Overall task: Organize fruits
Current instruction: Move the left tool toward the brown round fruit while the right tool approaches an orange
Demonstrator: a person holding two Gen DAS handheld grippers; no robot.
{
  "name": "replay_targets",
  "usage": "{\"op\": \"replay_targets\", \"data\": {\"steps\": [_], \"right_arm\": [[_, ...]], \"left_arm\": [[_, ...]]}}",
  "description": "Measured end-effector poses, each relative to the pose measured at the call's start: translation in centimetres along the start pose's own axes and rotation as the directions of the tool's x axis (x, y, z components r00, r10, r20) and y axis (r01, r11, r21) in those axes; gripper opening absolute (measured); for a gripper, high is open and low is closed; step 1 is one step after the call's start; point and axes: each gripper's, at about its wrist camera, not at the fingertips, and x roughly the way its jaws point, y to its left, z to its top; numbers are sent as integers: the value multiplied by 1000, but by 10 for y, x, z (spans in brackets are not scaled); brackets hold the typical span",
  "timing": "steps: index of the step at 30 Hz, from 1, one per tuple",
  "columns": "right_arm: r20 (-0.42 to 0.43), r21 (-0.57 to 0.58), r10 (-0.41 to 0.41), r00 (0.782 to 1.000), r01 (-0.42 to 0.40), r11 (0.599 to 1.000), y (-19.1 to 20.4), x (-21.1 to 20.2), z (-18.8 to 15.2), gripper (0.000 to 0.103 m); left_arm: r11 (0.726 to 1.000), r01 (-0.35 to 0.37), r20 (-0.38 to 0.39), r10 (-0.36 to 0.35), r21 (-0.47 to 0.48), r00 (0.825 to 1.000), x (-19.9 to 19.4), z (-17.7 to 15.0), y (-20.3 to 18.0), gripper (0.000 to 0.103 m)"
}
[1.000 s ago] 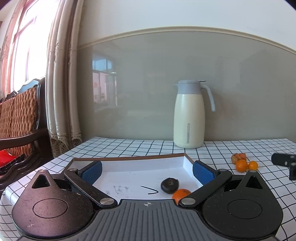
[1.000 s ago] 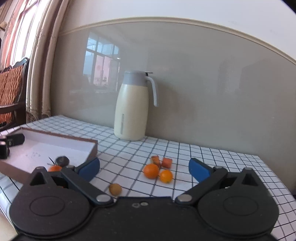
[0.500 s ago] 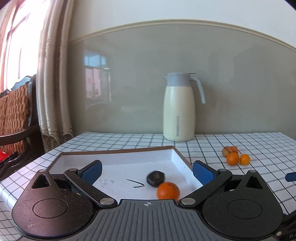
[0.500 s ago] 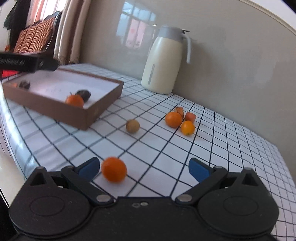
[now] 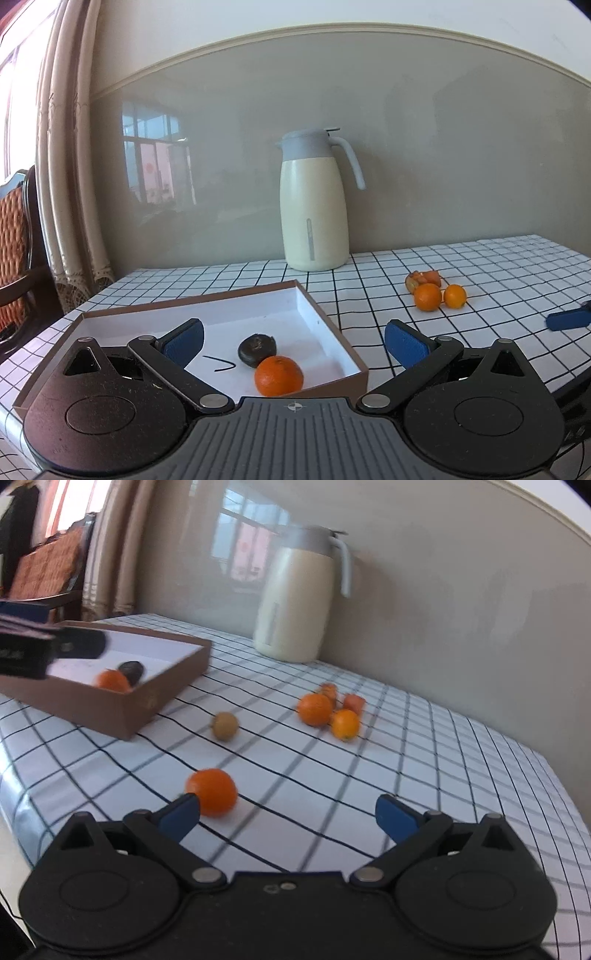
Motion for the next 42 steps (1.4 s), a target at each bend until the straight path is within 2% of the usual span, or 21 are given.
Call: {"op": "replay_targets", "data": {"steps": [3, 6, 10, 16, 22, 24, 26, 28, 32, 35, 37, 39, 42], "right_arm": [[-11, -22, 21, 1000, -22, 1000, 8, 11, 2, 96], [-10, -23, -22, 1000, 22, 999, 8, 17, 5, 96], [-20, 32, -100, 995, 101, 994, -11, 19, 5, 96], [-33, 92, -147, 989, 150, 984, -37, 16, -5, 96], [-36, 144, -200, 979, 203, 968, -57, 11, -10, 95], [-29, 168, -204, 979, 206, 964, -64, 9, -11, 95], [-27, 188, -196, 980, 197, 962, -69, 8, -12, 95], [-25, 200, -182, 983, 184, 962, -72, 6, -13, 95], [-27, 202, -151, 988, 153, 967, -74, 8, -15, 94], [-26, 194, -169, 985, 171, 966, -75, 9, -13, 94], [-25, 205, -166, 986, 168, 964, -76, 8, -12, 93], [-22, 213, -132, 991, 133, 968, -76, 9, -12, 81], [-38, 196, -93, 995, 99, 976, -72, 13, -12, 72]], "left_arm": [[1000, -6, -4, 6, -4, 1000, 1, 0, 1, 103], [1000, -9, -12, 9, -2, 1000, 4, -1, 3, 103], [1000, 13, -26, -13, -2, 1000, 10, -2, -3, 103], [996, 81, -35, -79, 45, 996, 23, -3, -36, 103], [990, 116, -51, -112, 81, 992, 33, -2, -71, 103], [989, 121, -54, -116, 84, 992, 36, -2, -80, 102], [989, 126, -67, -121, 79, 990, 41, 0, -87, 88], [989, 127, -95, -119, 76, 988, 49, 0, -95, 84], [990, 119, -143, -107, 78, 984, 63, -1, -107, 78], [990, 124, -179, -110, 71, 978, 72, -4, -112, 71], [991, 117, -201, -101, 69, 974, 77, -5, -116, 70], [992, 110, -228, -93, 65, 969, 83, -8, -118, 70], [994, 93, -262, -76, 52, 962, 89, -8, -118, 68]]}}
